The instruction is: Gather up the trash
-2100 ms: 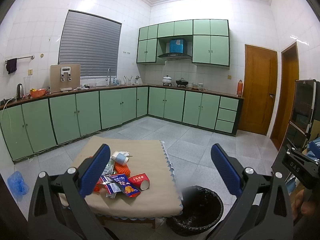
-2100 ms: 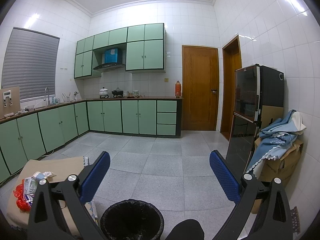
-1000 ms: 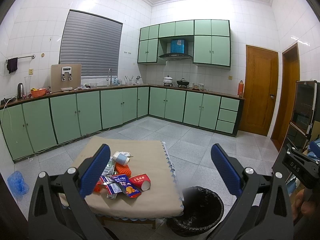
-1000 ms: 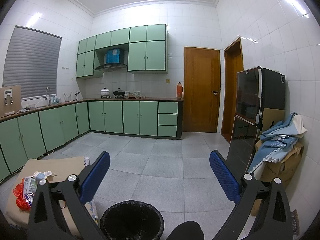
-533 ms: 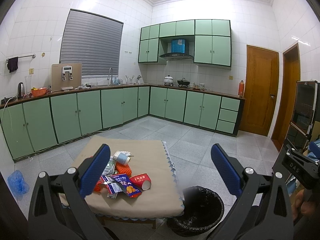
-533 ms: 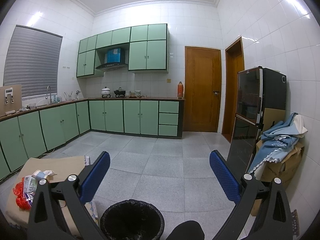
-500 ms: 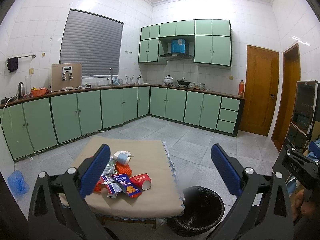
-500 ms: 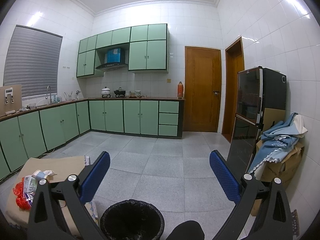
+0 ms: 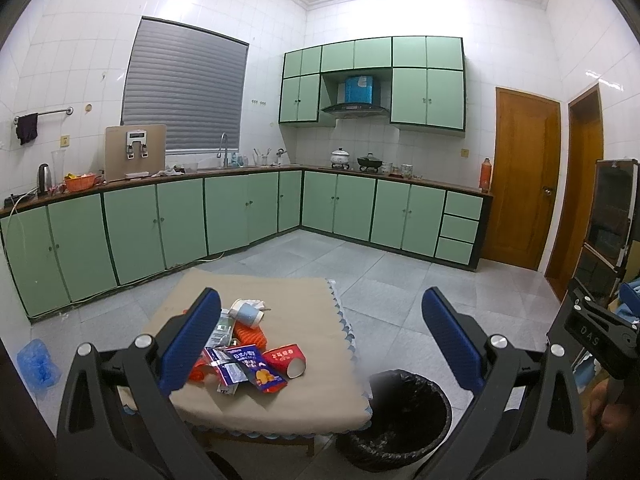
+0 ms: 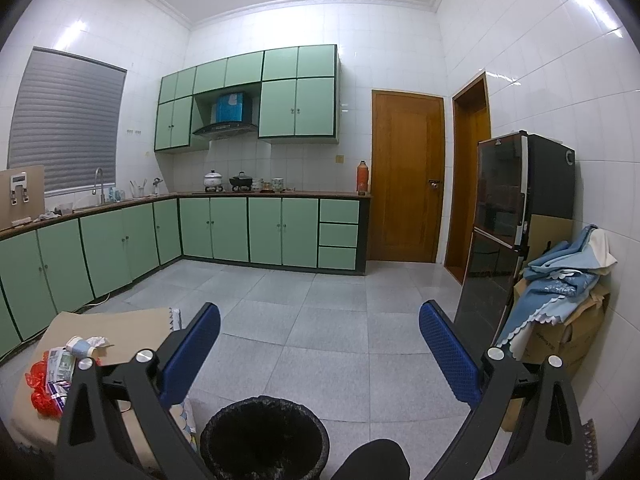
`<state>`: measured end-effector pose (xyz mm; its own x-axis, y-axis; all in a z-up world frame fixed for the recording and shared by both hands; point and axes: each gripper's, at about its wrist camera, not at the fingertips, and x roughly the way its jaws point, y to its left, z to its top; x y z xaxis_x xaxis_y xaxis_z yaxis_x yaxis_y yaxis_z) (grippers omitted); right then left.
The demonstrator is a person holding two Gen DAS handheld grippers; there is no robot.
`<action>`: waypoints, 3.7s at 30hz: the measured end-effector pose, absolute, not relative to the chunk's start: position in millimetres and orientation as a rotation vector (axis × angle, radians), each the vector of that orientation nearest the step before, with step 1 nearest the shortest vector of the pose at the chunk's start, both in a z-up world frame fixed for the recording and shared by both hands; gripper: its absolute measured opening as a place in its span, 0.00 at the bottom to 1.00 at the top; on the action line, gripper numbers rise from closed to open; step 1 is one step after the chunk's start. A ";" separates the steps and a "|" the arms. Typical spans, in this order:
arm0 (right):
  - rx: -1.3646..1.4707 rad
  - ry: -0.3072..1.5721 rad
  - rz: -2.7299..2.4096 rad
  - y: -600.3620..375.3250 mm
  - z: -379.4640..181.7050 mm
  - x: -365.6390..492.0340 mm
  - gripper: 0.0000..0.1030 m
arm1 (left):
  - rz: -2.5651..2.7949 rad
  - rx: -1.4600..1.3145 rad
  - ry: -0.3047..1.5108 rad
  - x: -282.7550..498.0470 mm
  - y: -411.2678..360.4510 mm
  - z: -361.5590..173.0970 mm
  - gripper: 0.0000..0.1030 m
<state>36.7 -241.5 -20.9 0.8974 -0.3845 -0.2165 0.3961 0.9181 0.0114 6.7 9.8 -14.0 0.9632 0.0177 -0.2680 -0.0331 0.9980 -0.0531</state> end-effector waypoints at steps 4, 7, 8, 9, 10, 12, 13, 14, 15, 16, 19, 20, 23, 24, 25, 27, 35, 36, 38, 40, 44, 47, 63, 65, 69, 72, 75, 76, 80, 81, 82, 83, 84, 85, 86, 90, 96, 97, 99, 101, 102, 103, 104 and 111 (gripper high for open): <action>0.054 0.219 -0.397 -241.8 -22.4 39.1 0.94 | 0.037 -0.053 0.284 8.8 12.0 -17.6 0.95; 0.047 0.222 -0.383 -238.8 -25.1 42.6 0.94 | 0.056 -0.045 0.293 10.6 16.4 -23.7 0.95; 0.045 0.221 -0.373 -238.5 -26.0 44.0 0.94 | 0.065 -0.042 0.294 11.1 19.1 -26.8 0.95; 0.040 0.215 -0.350 -238.6 -26.5 46.4 0.94 | 0.082 -0.040 0.291 10.8 23.4 -31.4 0.95; 0.031 0.207 -0.329 -235.9 -28.3 47.7 0.94 | 0.093 -0.042 0.283 10.3 27.8 -36.4 0.95; -0.006 0.199 -0.264 -226.0 -34.5 53.2 0.94 | 0.103 -0.047 0.282 11.0 38.8 -45.0 0.95; -0.031 0.207 -0.225 -220.0 -38.8 58.1 0.94 | 0.107 -0.049 0.294 11.9 47.5 -51.8 0.95; -0.053 0.221 -0.190 -213.7 -43.8 63.6 0.94 | 0.115 -0.052 0.307 12.4 55.3 -57.7 0.95; -0.073 0.238 -0.143 -205.6 -51.2 69.9 0.94 | 0.128 -0.055 0.319 12.6 63.3 -63.3 0.95; -0.081 0.249 -0.110 -200.2 -56.7 74.4 0.94 | 0.145 -0.055 0.331 12.4 72.7 -69.9 0.95; -0.097 0.292 0.001 -179.7 -78.3 91.9 0.93 | 0.201 -0.077 0.363 11.4 95.6 -84.6 0.95; -0.108 0.309 0.040 -171.0 -86.3 98.9 0.91 | 0.214 -0.080 0.369 11.9 100.5 -88.1 0.95; -0.136 0.362 0.150 -148.6 -105.1 115.1 0.77 | 0.259 -0.065 0.381 16.3 111.1 -97.9 0.95; -0.141 0.372 0.188 -140.1 -113.1 120.8 0.76 | 0.270 -0.057 0.385 19.2 113.9 -102.3 0.95; -0.152 0.374 0.222 -132.0 -120.3 125.7 0.76 | 0.273 -0.058 0.390 22.1 114.5 -104.6 0.95; -0.182 0.358 0.284 -117.0 -132.2 133.8 0.76 | 0.270 -0.069 0.404 28.9 119.2 -111.8 0.95; -0.288 0.433 0.527 -27.2 -203.5 168.7 0.48 | 0.300 -0.096 0.447 59.3 143.9 -138.3 0.95; -0.295 0.432 0.553 -14.2 -213.4 173.0 0.47 | 0.306 -0.095 0.448 63.5 147.5 -139.1 0.95; -0.314 0.430 0.581 0.1 -223.9 175.8 0.43 | 0.319 -0.092 0.447 69.5 149.9 -139.0 0.95; -0.350 0.445 0.609 17.2 -239.1 184.9 0.34 | 0.328 -0.090 0.444 76.7 154.6 -137.8 0.95; -0.376 0.488 0.631 41.3 -263.5 201.1 0.29 | 0.342 -0.087 0.445 95.5 165.1 -142.8 0.95; -0.403 0.510 0.626 54.1 -281.2 213.9 0.29 | 0.348 -0.105 0.467 110.4 175.3 -150.5 0.95; -0.468 0.498 0.573 60.4 -301.7 238.6 0.09 | 0.338 -0.139 0.537 141.2 189.9 -179.5 0.95; -0.458 0.497 0.570 56.3 -300.0 239.9 0.08 | 0.339 -0.145 0.560 145.3 190.7 -188.5 0.95; -0.435 0.503 0.568 50.9 -296.9 243.1 0.06 | 0.339 -0.136 0.582 147.4 187.8 -205.4 0.95; -0.410 0.515 0.567 45.6 -293.4 247.1 0.04 | 0.332 -0.135 0.587 150.0 186.3 -213.1 0.95; -0.390 0.521 0.569 42.7 -289.6 248.5 0.03 | 0.324 -0.138 0.605 156.7 182.8 -224.0 0.95; -0.386 0.523 0.568 43.3 -288.4 249.3 0.02 | 0.320 -0.138 0.610 158.5 181.7 -227.4 0.95; -0.362 0.525 0.566 38.7 -284.8 252.8 0.01 | 0.305 -0.134 0.626 165.8 176.0 -238.4 0.95; -0.357 0.526 0.565 38.1 -284.2 253.0 0.01 | 0.302 -0.133 0.629 167.5 174.7 -240.8 0.95; -0.350 0.526 0.567 36.7 -282.7 253.4 0.01 | 0.299 -0.131 0.631 169.6 173.0 -243.0 0.95; -0.343 0.526 0.569 35.3 -280.8 254.0 0.01 | 0.296 -0.131 0.629 171.0 171.8 -245.2 0.95; -0.337 0.525 0.570 33.8 -278.6 254.7 0.00 | 0.292 -0.133 0.628 173.1 169.8 -246.9 0.95; -0.332 0.524 0.572 32.6 -276.7 254.6 0.00 | 0.286 -0.135 0.628 174.9 169.2 -247.7 0.95; -0.325 0.519 0.574 31.0 -273.4 254.0 0.00 | 0.278 -0.136 0.628 176.6 167.6 -248.6 0.95; -0.300 0.500 0.578 22.7 -260.1 251.0 0.00 | 0.248 -0.122 0.625 184.8 156.1 -253.8 0.95; -0.261 0.482 0.571 8.0 -241.4 248.2 0.00 | 0.246 -0.139 0.642 194.3 155.8 -262.9 0.94; -0.256 0.480 0.568 5.7 -239.6 247.9 0.00 | 0.245 -0.137 0.648 197.2 154.9 -265.0 0.94; -0.241 0.485 0.563 0.0 -237.0 249.6 0.00 | 0.247 -0.129 0.655 201.1 153.3 -268.5 0.94; -0.228 0.492 0.560 -4.0 -236.9 251.6 0.00 | 0.250 -0.131 0.666 203.7 155.6 -272.0 0.88; -0.225 0.496 0.558 -4.7 -237.4 252.8 0.00 | 0.254 -0.136 0.678 206.6 156.7 -274.3 0.71; -0.225 0.498 0.557 -4.6 -238.2 253.3 0.00 | 0.246 -0.145 0.694 209.2 158.1 -276.6 0.62; -0.225 0.501 0.557 -4.8 -239.2 253.9 0.00 | 0.241 -0.153 0.705 211.7 160.4 -278.5 0.50; -0.221 0.503 0.558 -8.1 -241.8 252.6 0.00 | 0.210 -0.172 0.652 208.1 160.7 -268.4 0.04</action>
